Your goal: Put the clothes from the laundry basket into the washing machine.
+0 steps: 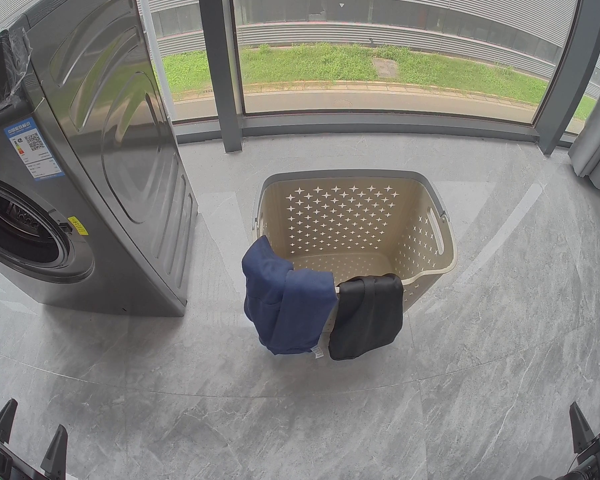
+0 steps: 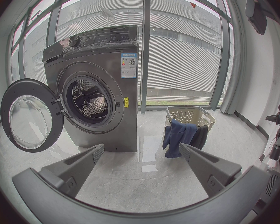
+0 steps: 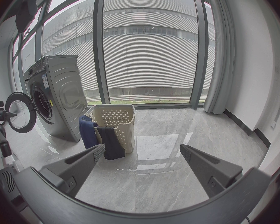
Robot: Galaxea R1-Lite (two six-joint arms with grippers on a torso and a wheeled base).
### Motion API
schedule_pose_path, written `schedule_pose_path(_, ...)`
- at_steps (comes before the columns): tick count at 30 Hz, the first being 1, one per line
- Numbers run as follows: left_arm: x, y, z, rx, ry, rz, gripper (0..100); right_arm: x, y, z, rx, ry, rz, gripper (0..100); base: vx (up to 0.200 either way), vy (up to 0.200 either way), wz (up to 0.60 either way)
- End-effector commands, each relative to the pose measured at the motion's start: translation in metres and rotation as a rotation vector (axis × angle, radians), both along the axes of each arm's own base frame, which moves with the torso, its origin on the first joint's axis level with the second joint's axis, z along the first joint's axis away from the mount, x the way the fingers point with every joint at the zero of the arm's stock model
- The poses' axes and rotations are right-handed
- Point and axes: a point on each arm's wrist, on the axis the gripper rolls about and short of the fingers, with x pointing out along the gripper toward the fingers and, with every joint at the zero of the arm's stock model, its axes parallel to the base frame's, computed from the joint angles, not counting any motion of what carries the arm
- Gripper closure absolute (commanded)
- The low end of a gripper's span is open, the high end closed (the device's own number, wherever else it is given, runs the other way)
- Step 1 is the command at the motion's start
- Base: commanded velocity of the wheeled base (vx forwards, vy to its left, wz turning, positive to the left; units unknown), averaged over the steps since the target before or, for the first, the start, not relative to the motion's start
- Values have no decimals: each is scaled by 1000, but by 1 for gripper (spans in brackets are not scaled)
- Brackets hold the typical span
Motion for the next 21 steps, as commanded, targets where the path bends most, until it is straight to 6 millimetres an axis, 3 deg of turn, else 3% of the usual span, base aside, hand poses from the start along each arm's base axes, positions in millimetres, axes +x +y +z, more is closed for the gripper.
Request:
schedule_pose_path(1, 0, 0, -5, -1, 4, 0, 0, 0, 0, -5, 0, 2, 1, 0, 200, 0, 0)
schedule_pose_path(9, 0, 0, -5, -4, 5, 0, 0, 0, 0, -5, 0, 2, 1, 0, 200, 0, 0)
schedule_pose_path(17, 0, 0, -5, -4, 5, 0, 0, 0, 0, -5, 1, 2, 0, 0, 0, 0, 0)
schedule_pose_path(19, 0, 0, -5, -4, 5, 0, 0, -3, 0, 7, 2, -59, 6, 0, 0, 0, 0)
schedule_pose_path(21, 0, 0, -5, -4, 5, 0, 0, -13, 0, 37, 11, -165, 15, 0, 0, 0, 0)
